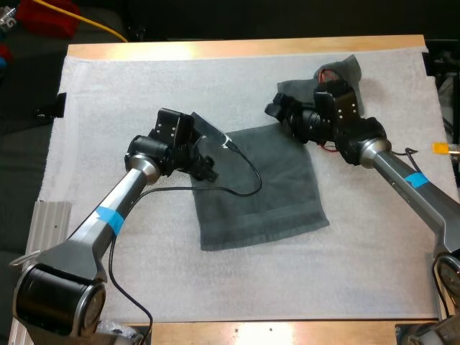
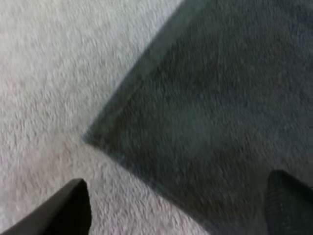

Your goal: Pick towel from pile, fold and stack

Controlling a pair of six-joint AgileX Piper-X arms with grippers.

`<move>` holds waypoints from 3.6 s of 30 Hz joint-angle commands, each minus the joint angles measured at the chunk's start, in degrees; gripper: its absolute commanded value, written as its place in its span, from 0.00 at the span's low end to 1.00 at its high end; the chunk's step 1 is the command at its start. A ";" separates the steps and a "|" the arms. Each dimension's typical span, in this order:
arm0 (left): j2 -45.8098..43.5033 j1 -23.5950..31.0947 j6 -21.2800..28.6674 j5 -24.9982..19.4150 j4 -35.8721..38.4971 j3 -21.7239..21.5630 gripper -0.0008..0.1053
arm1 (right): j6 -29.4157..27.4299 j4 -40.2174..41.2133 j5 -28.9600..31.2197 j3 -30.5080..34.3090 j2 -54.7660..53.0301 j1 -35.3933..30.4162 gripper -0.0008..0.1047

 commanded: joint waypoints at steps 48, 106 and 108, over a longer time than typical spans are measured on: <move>-46.00 -0.09 -17.94 25.38 38.94 -0.31 0.67 | -36.91 59.15 11.14 -0.32 -37.61 -0.19 0.62; -49.06 -0.09 -17.94 31.14 43.37 -0.31 0.67 | -8.59 9.92 -12.81 39.67 -24.89 -11.82 0.62; -49.06 -0.09 -17.94 31.14 43.37 -0.31 0.67 | -8.54 9.13 -13.27 39.67 -23.88 -11.77 0.62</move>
